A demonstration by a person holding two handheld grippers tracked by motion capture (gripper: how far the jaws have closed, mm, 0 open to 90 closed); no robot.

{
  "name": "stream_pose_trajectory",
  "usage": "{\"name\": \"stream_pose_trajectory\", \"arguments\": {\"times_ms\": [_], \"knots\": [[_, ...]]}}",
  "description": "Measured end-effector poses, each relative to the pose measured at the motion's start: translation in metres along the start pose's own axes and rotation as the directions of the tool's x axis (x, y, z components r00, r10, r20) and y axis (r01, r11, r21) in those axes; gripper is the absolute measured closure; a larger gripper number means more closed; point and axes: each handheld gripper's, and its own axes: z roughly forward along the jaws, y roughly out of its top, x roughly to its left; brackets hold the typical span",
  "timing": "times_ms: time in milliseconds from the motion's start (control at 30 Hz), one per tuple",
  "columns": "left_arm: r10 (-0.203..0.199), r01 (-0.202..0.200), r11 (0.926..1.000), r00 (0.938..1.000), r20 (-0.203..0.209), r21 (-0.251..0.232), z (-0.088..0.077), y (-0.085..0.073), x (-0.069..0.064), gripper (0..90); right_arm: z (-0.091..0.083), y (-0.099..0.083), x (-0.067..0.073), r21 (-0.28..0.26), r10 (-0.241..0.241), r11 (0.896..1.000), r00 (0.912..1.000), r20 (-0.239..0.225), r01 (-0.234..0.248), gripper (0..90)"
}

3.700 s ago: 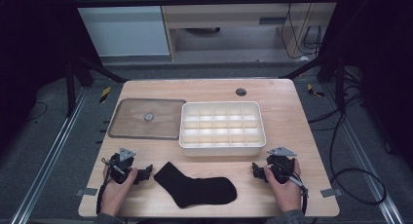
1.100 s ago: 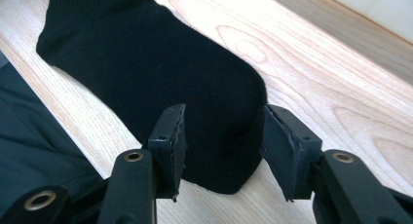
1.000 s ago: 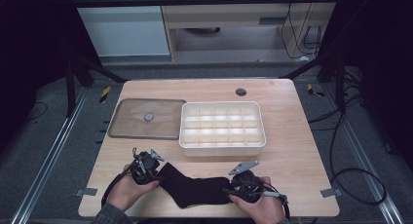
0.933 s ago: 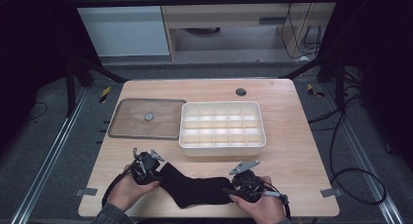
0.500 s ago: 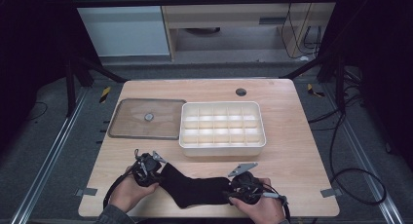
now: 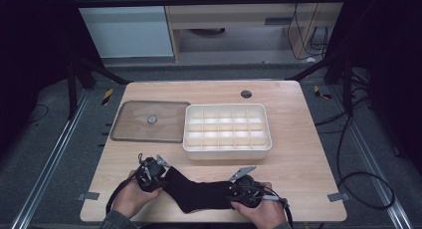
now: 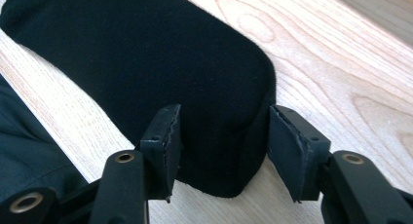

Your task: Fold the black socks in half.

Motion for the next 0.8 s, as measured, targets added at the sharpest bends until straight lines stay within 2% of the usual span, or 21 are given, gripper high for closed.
{"name": "stream_pose_trajectory", "arguments": {"times_ms": [267, 467, 800], "knots": [[0.001, -0.001, 0.9999, 1.0000, 0.008, -0.015, 0.000, -0.002, 0.001, 79.9, 0.002, 0.002, 0.003, 0.014, -0.048, 0.999, 0.9988, 0.013, 0.048, 59.8], [-0.002, 0.003, 0.9997, 0.9994, 0.033, -0.023, -0.002, -0.004, 0.005, 81.1, 0.002, 0.005, 0.007, 0.033, -0.083, 0.996, 0.9965, 0.010, 0.082, 73.6], [-0.010, 0.011, 0.9993, 0.9993, 0.037, -0.036, -0.011, -0.007, 0.012, 81.6, 0.003, 0.007, 0.008, 0.048, -0.094, 0.994, 0.9955, 0.002, 0.094, 77.0]]}}
